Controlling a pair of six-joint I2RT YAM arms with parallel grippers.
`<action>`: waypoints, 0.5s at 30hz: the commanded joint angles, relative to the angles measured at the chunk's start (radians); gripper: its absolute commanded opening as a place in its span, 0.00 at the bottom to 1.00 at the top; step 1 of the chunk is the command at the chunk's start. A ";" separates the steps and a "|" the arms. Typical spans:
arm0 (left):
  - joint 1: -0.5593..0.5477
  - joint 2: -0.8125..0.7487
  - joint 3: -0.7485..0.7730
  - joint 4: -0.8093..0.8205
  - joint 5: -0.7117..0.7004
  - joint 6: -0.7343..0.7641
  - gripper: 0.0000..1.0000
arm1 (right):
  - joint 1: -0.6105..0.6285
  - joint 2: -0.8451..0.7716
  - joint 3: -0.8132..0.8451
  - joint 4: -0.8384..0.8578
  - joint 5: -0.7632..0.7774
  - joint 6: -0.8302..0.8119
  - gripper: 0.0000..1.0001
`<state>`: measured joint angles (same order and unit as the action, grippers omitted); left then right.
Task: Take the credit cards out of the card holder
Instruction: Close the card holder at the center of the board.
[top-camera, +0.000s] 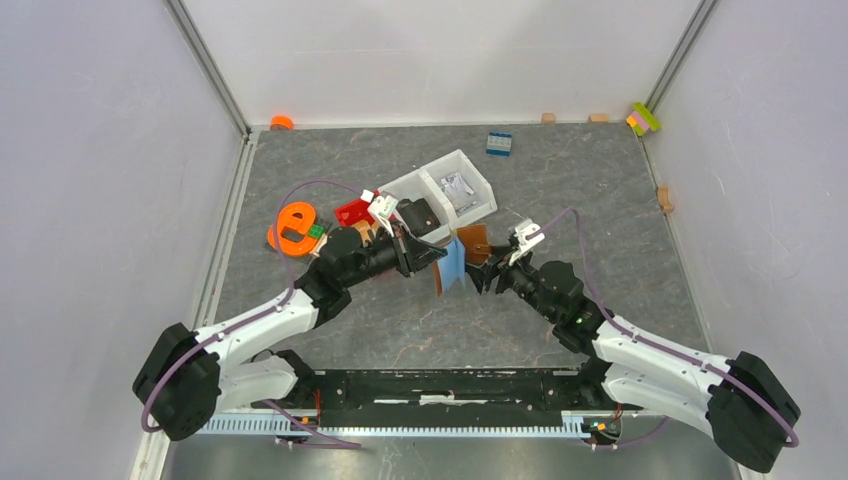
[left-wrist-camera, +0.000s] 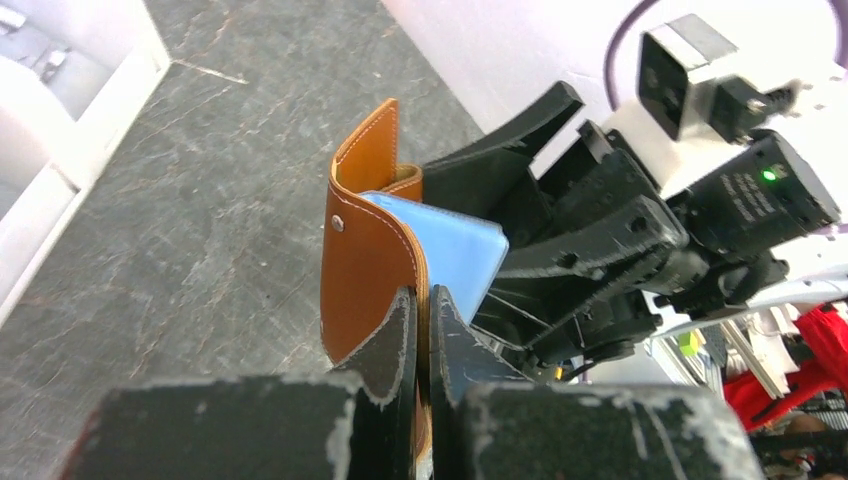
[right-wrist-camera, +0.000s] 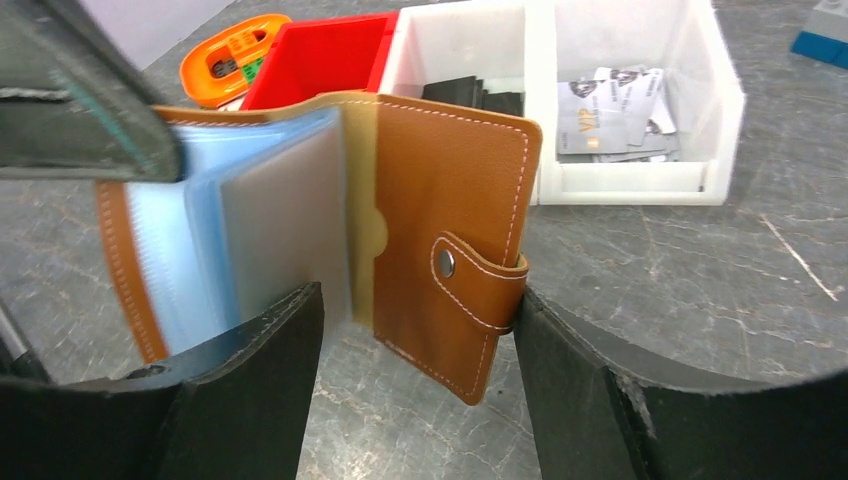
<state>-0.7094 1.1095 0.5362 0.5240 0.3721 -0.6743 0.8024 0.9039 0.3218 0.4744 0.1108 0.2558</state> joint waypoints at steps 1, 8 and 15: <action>-0.003 0.027 0.062 -0.055 -0.051 -0.015 0.02 | 0.006 0.025 0.048 0.067 -0.150 -0.001 0.73; 0.017 0.056 0.070 -0.076 -0.057 -0.036 0.02 | 0.005 0.064 0.064 0.066 -0.185 0.005 0.69; 0.024 0.109 0.092 -0.077 -0.011 -0.057 0.02 | 0.005 0.088 0.076 0.063 -0.203 0.003 0.41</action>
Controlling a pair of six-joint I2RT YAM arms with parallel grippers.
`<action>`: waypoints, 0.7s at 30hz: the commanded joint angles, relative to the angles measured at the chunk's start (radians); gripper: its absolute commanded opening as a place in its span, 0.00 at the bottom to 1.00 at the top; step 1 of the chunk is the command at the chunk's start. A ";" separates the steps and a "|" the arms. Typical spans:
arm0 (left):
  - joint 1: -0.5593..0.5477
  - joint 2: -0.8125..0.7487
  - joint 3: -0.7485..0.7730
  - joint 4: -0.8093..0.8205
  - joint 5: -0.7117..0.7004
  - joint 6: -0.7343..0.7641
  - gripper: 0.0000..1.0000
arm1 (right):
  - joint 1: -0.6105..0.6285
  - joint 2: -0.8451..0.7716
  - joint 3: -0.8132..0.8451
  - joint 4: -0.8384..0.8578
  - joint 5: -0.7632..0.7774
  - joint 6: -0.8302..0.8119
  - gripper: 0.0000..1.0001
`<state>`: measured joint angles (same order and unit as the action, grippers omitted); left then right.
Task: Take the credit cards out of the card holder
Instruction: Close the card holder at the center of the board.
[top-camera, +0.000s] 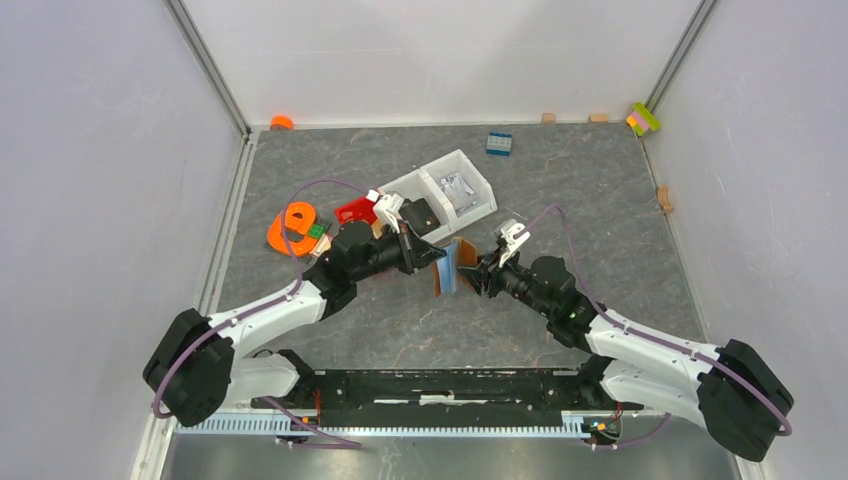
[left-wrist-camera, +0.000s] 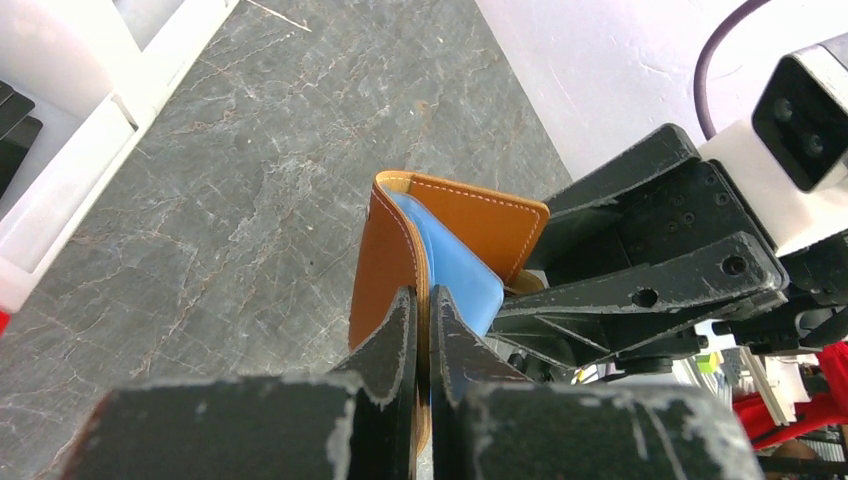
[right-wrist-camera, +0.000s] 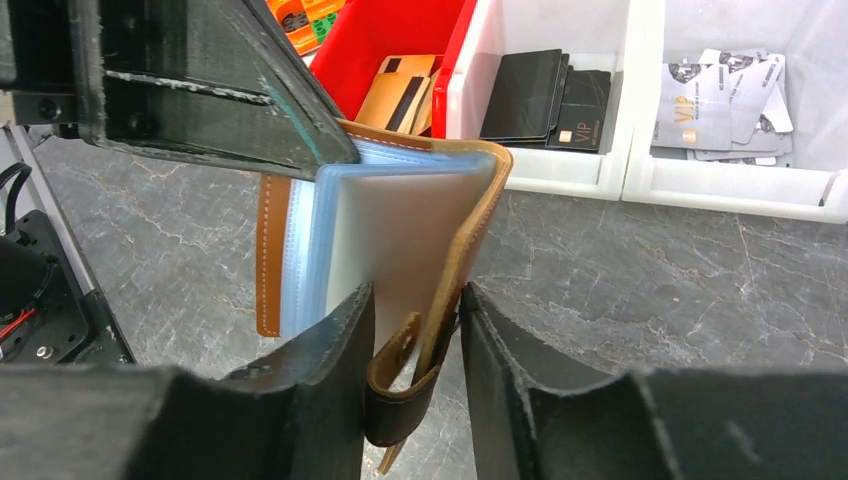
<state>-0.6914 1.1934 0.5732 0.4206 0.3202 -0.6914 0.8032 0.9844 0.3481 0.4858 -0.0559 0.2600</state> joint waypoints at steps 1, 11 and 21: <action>0.006 0.035 0.059 0.025 0.047 -0.043 0.02 | 0.004 0.010 0.050 0.050 -0.035 -0.001 0.38; 0.015 0.168 0.129 -0.039 0.089 -0.058 0.09 | 0.004 0.054 0.084 -0.019 0.016 0.006 0.35; 0.015 0.464 0.216 0.026 0.203 -0.126 0.20 | 0.004 0.234 0.218 -0.208 0.108 0.014 0.24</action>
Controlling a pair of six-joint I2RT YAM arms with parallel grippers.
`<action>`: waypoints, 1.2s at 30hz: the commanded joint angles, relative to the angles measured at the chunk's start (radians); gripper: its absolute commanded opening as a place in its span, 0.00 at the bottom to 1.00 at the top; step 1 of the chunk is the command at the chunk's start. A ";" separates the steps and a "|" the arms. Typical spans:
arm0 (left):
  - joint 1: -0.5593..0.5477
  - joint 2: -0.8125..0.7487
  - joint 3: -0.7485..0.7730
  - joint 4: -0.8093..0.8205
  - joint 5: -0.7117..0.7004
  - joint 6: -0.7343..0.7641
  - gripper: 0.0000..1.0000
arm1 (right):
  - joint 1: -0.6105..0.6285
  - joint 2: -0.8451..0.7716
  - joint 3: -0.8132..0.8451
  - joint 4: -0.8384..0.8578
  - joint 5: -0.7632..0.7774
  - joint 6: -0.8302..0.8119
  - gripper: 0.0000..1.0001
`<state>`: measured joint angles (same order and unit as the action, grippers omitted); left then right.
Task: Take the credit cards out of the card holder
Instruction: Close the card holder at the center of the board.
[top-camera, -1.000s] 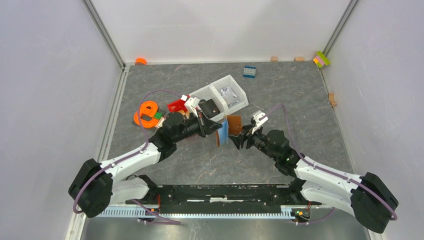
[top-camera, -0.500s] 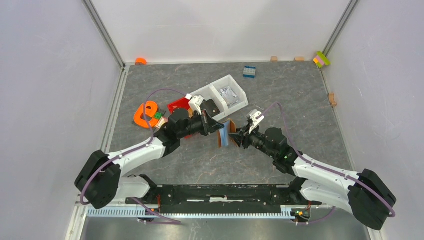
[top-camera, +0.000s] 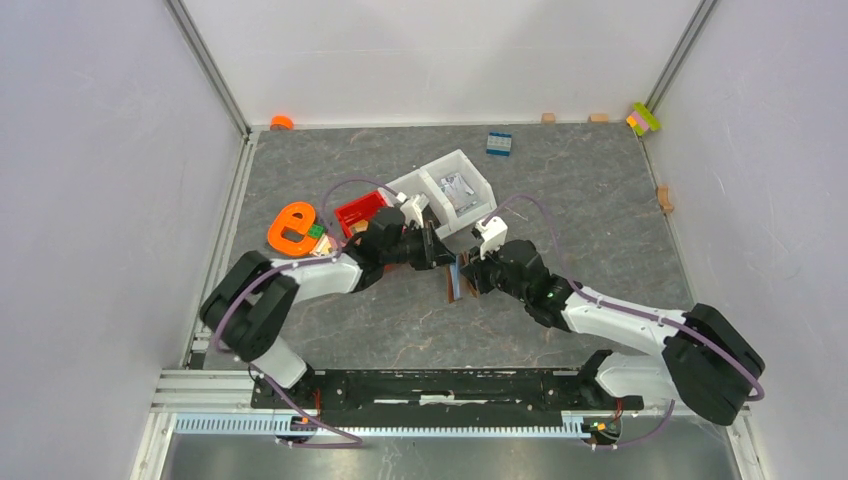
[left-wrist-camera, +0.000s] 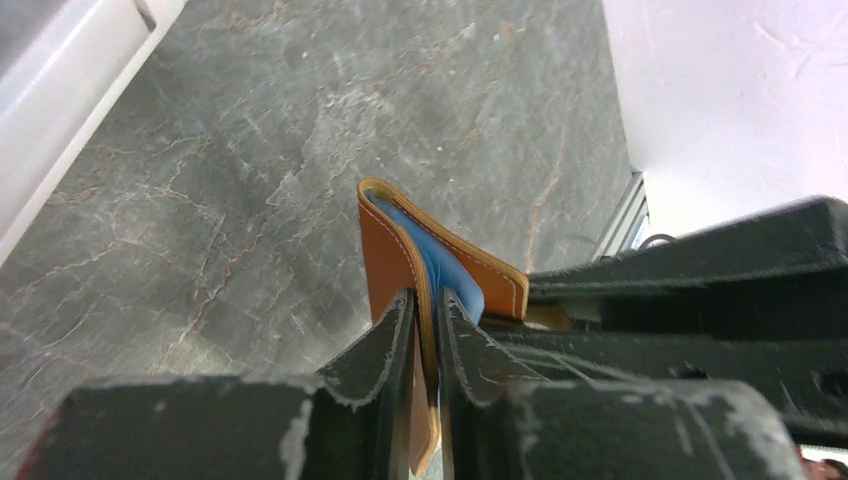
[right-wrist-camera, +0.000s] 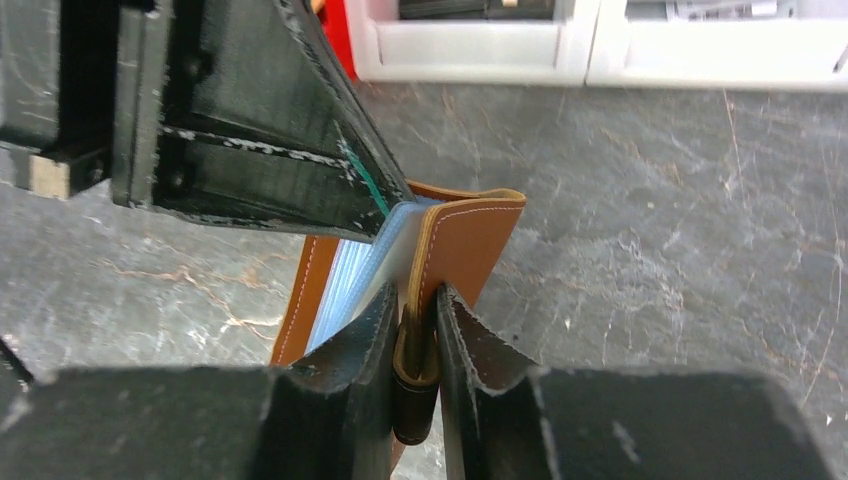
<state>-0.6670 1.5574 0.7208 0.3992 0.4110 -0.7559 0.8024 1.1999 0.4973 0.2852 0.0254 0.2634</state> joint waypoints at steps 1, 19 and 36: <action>-0.010 0.129 0.083 0.046 0.131 -0.065 0.22 | 0.004 0.026 0.070 -0.008 0.031 0.011 0.25; -0.008 0.034 0.149 -0.266 -0.130 0.119 0.57 | 0.004 0.123 0.040 0.065 -0.017 0.088 0.53; -0.008 -0.112 0.113 -0.326 -0.269 0.165 0.54 | 0.007 0.204 0.048 0.162 -0.232 0.119 0.47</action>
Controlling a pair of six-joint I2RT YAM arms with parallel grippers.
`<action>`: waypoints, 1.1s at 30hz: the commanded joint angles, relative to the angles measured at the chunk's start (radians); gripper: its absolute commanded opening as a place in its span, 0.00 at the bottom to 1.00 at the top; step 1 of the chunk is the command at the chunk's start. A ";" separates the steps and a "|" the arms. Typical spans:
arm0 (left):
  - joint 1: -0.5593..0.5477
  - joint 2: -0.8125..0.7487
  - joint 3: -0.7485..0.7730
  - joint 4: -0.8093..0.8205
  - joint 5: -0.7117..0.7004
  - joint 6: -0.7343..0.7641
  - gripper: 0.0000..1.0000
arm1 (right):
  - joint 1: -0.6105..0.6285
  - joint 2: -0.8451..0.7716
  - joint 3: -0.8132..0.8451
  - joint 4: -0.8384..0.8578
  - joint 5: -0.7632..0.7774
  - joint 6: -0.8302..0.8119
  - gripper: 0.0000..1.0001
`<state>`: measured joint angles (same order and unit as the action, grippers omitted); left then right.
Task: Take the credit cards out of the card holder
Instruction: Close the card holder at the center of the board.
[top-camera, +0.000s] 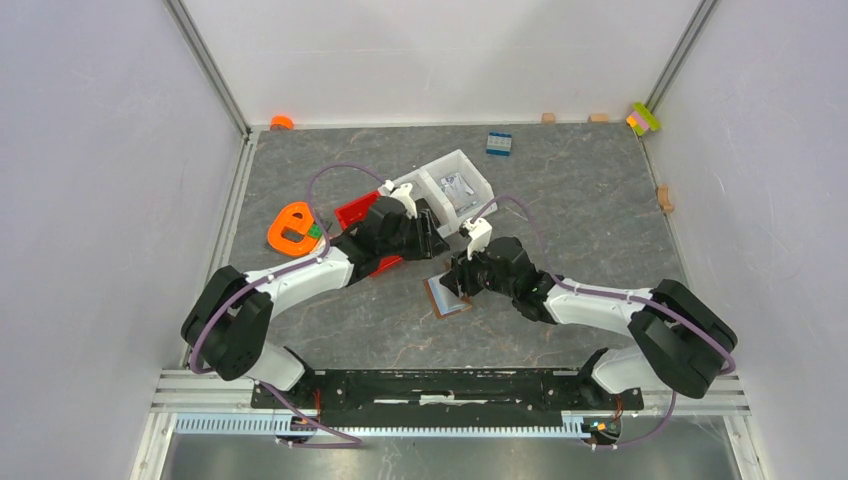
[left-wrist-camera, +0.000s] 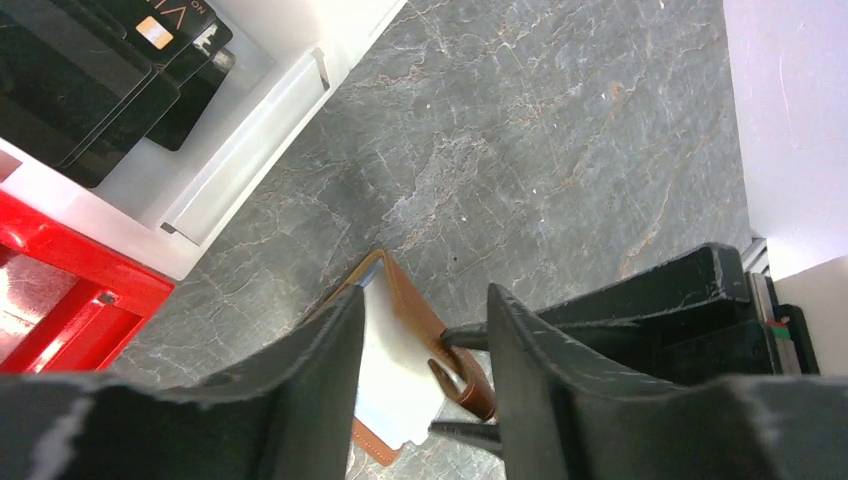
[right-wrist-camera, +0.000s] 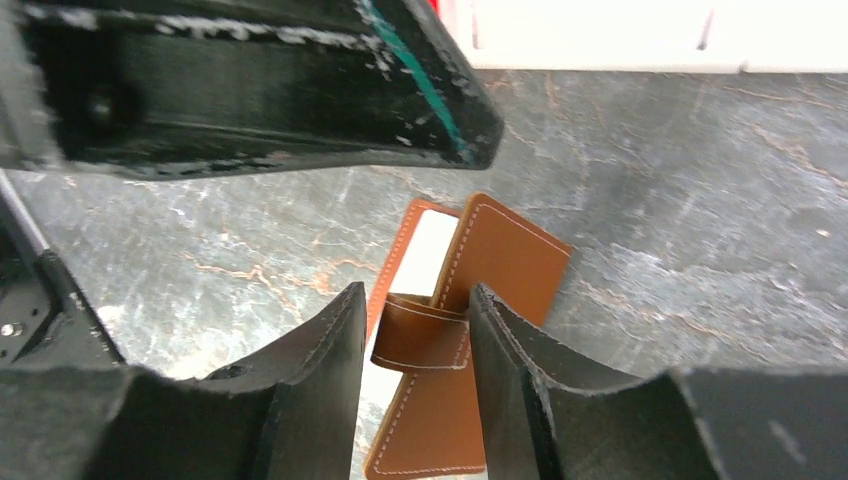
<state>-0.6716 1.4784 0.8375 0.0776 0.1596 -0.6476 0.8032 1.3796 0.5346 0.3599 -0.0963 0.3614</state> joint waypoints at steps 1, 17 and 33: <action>-0.003 -0.036 -0.007 -0.002 -0.013 0.058 0.50 | 0.010 0.040 0.019 0.096 -0.140 0.023 0.47; -0.003 -0.035 0.023 -0.073 0.012 0.085 0.15 | 0.033 0.229 0.081 0.040 -0.104 0.071 0.49; -0.003 -0.027 0.028 -0.062 0.048 0.083 0.14 | -0.165 0.162 0.036 -0.014 -0.034 0.036 0.47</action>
<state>-0.6720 1.4616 0.8333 -0.0059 0.1703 -0.6094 0.6773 1.5669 0.5926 0.3607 -0.1268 0.4110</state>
